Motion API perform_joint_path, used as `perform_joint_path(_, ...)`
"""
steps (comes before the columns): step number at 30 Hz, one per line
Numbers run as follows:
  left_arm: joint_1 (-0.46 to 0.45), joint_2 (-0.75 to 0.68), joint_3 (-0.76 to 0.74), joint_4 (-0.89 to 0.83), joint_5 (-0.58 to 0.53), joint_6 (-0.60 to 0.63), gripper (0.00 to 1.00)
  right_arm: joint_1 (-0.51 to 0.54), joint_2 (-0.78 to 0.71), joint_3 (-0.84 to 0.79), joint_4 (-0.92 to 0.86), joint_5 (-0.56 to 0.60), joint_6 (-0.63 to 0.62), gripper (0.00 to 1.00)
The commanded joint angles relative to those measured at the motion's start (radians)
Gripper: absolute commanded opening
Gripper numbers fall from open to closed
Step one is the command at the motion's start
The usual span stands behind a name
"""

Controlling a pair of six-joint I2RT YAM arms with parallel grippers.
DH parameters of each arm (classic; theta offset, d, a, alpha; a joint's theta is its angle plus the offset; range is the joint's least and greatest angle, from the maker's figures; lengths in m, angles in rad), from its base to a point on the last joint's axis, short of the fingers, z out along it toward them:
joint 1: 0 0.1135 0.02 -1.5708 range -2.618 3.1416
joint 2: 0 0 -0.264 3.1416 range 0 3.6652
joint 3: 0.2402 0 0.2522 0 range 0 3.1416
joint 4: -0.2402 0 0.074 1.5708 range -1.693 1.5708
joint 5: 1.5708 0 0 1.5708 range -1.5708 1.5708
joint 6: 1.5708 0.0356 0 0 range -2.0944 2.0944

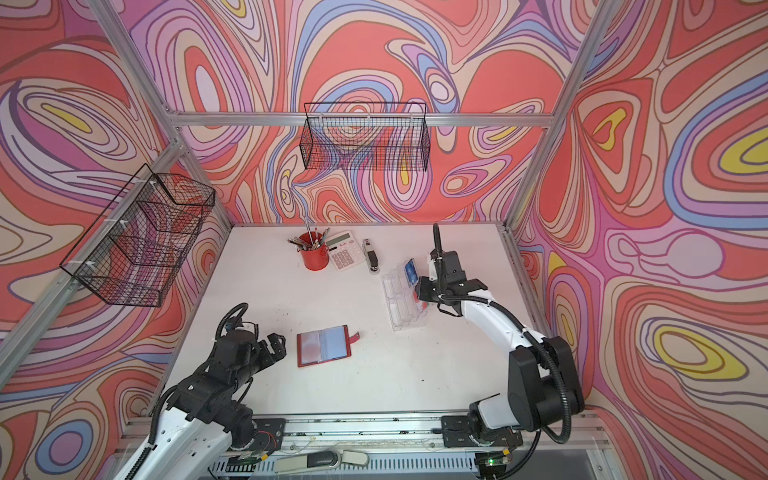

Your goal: Put the credit cards into the card holder

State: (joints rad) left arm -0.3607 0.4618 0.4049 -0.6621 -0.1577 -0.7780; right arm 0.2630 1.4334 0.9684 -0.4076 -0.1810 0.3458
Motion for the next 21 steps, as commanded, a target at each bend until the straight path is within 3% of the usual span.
perform_joint_path(1,-0.002,0.005,-0.008,-0.008,-0.006,0.004,1.0,-0.001,0.004,-0.009,0.007,-0.026,-0.013,0.31)
perform_joint_path(21,-0.002,0.006,-0.008,-0.009,-0.015,0.003,1.0,-0.001,0.074,0.003,0.003,-0.081,-0.018,0.31)
